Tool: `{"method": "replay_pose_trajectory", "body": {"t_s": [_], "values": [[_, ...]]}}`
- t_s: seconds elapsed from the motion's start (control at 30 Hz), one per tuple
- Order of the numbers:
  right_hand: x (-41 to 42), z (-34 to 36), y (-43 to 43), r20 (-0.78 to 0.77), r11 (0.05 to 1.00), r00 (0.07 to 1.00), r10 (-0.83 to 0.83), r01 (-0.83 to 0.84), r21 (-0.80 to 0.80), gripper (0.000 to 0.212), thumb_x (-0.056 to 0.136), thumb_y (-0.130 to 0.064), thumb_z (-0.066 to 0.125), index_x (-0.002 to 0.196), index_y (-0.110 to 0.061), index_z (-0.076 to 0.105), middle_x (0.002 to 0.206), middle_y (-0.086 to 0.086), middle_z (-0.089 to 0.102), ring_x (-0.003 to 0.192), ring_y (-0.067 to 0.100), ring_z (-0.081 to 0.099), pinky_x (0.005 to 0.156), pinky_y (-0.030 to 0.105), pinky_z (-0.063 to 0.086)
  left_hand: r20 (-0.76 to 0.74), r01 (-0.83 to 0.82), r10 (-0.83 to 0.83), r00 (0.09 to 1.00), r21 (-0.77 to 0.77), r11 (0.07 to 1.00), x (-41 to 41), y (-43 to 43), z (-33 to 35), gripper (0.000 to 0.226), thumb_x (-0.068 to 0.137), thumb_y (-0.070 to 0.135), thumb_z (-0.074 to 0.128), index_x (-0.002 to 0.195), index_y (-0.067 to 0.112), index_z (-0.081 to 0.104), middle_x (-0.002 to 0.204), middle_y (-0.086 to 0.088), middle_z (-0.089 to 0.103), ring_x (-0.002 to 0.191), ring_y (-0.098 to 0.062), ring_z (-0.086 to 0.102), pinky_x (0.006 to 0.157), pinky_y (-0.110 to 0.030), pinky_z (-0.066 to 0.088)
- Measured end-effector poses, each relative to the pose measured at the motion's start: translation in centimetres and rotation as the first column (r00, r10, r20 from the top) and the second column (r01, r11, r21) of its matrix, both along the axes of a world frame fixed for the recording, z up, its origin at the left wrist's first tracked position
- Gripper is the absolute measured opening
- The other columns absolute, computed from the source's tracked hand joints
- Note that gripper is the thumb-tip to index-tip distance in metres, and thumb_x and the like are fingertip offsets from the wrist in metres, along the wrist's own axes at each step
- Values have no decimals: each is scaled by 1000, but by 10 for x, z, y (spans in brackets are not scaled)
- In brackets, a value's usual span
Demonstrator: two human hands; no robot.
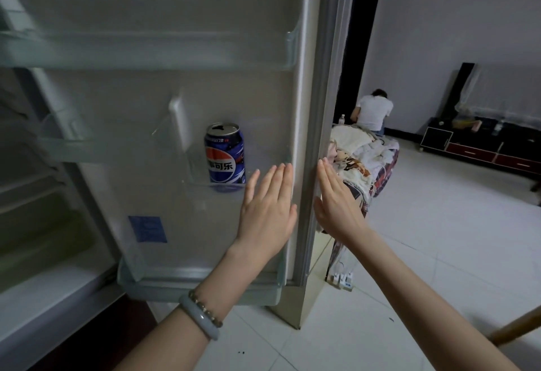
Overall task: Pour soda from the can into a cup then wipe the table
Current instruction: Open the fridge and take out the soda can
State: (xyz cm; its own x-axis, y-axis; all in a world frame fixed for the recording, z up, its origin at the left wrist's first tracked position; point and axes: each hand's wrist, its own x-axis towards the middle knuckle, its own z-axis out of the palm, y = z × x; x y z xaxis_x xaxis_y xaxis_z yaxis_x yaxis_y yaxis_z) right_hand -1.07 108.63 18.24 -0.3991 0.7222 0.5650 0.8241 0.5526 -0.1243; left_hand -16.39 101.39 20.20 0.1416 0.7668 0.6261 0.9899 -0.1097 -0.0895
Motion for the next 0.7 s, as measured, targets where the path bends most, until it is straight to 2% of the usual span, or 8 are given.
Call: {"method": "replay_pose_trajectory", "body": {"t_s": [0.2,0.5,0.7], "values": [[1,0,33,19,1000,999,27,-26,-15,69,90,-4,44,147,3,6,156,20,9,146,24,6,118,26,1,24,-43,43,999,-28,999,9,29,0,69,89,34,54,146,5,28,148,-10,40,138,-22,36,116,-42,9],[-2,-10,74,34,987,995,90,-84,-137,69,94,-15,43,149,-6,2,158,13,3,146,20,4,119,35,13,74,-80,82,994,-31,996,17,72,0,71,93,33,47,150,8,13,156,-9,25,144,-20,22,114,-36,-4],[-4,-16,98,55,986,992,114,-107,-128,66,96,-17,43,149,-6,5,158,13,3,146,20,3,119,30,5,81,-95,96,992,-19,995,19,93,0,71,94,32,46,150,7,10,156,-9,24,145,-21,21,114,-37,-5]]}}
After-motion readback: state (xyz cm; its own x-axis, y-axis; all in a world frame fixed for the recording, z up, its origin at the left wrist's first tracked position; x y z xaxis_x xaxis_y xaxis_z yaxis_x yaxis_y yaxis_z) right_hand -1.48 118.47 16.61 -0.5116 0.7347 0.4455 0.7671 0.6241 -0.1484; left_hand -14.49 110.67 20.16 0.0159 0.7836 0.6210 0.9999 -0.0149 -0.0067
